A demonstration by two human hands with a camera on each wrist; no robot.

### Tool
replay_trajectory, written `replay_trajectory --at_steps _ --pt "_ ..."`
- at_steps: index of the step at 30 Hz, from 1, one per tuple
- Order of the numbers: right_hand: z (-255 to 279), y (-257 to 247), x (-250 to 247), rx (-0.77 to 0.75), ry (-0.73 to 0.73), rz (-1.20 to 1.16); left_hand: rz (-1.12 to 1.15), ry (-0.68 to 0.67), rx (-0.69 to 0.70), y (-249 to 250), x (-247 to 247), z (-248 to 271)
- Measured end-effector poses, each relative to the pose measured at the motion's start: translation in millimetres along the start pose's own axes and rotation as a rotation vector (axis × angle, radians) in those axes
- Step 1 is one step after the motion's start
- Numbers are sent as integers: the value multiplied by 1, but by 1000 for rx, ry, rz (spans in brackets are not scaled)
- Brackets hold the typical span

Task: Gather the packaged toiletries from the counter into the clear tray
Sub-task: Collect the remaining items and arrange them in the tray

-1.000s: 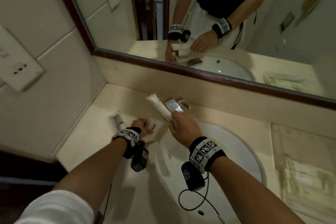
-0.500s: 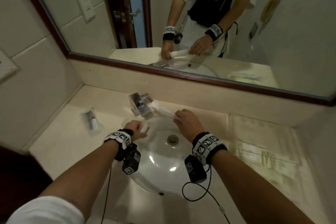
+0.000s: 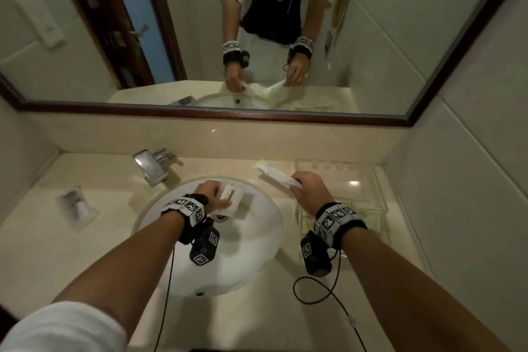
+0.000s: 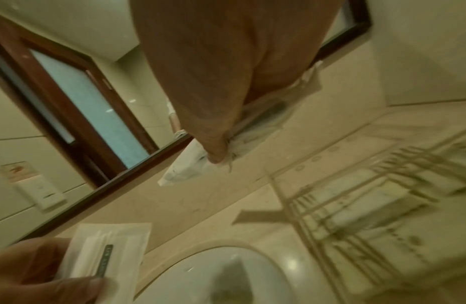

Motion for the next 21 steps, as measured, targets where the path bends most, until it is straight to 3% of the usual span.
replay_trajectory --at_steps 9,14,21 --pt "39 101 -30 174 40 105 -8 -70 91 63 43 -8" --pt "54 145 -20 296 -77 176 -46 -117 109 76 64 -15" --pt "68 177 2 317 -183 143 -89 -137 127 89 83 -24"
Point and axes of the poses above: each hand's wrist, its own z-axis away from the middle knuckle, its own x-axis out of the palm, y = z × x, the point moved 4 cm from there along -z, towards the middle knuckle, and after that the axes turned 7 degrees about x, right-handed, at the moved point
